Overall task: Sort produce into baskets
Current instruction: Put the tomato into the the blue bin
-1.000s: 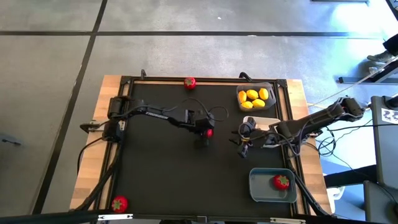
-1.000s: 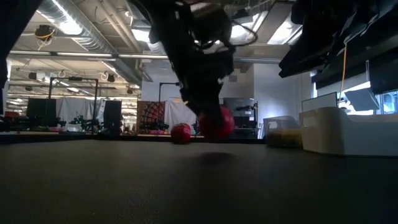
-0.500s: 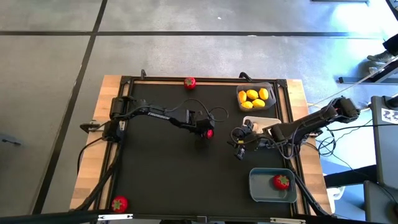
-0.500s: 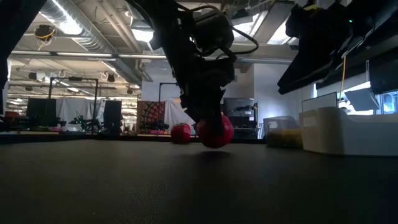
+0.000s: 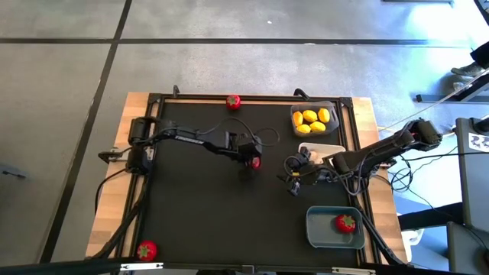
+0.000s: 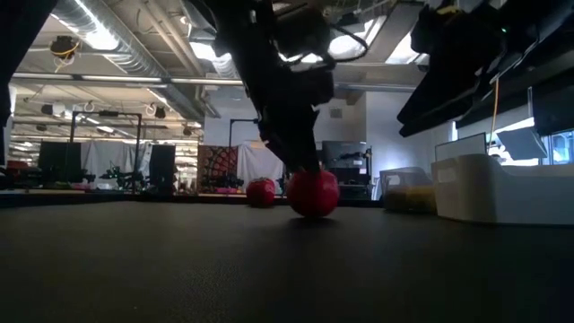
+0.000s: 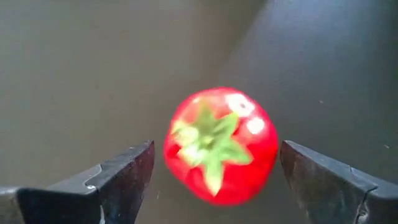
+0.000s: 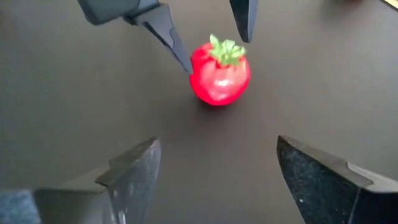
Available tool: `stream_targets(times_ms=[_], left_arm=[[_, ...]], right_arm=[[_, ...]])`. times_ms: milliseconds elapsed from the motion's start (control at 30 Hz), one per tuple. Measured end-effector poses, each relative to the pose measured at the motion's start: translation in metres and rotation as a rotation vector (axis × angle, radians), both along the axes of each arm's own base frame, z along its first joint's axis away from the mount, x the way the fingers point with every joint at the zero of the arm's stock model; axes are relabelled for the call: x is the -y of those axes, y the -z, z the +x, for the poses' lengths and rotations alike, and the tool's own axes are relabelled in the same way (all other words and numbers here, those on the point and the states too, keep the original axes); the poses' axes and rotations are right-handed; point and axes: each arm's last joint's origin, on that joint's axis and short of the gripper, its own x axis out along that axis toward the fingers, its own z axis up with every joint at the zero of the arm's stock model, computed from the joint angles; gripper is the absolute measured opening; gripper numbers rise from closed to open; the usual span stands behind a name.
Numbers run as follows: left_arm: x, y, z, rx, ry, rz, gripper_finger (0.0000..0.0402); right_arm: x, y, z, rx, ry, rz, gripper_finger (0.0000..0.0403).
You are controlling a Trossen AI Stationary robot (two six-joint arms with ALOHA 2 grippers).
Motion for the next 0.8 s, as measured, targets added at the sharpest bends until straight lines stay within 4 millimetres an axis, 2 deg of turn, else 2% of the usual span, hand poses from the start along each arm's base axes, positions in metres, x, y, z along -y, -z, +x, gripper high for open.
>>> stream_targets(times_ms=[233,400,633,700,800], left_arm=[[0.006,-0.027,-0.015,-0.013,0.016,0.001,0.0343],[0.017,-0.036,-0.03,-0.099,0.016,0.013,0.0343],[0.037,-0.031,-0.043,-0.199,0.007,0.106,0.0343],[0.042,-0.024,-0.054,-0.226,0.013,0.106,0.0343],[0.045,-0.018,-0.072,-0.179,-0.013,0.087,0.0343]], right_arm=[[-0.001,-0.005,0.004,0.057,-0.016,-0.003,0.0315],[-0.003,-0.007,0.011,0.123,-0.021,0.011,0.0314],[-0.006,-0.004,0.021,0.167,-0.051,-0.042,0.0312],[-0.006,-0.005,0.022,0.176,-0.05,-0.052,0.0312],[-0.006,-0.005,0.022,0.178,-0.054,-0.055,0.0311]])
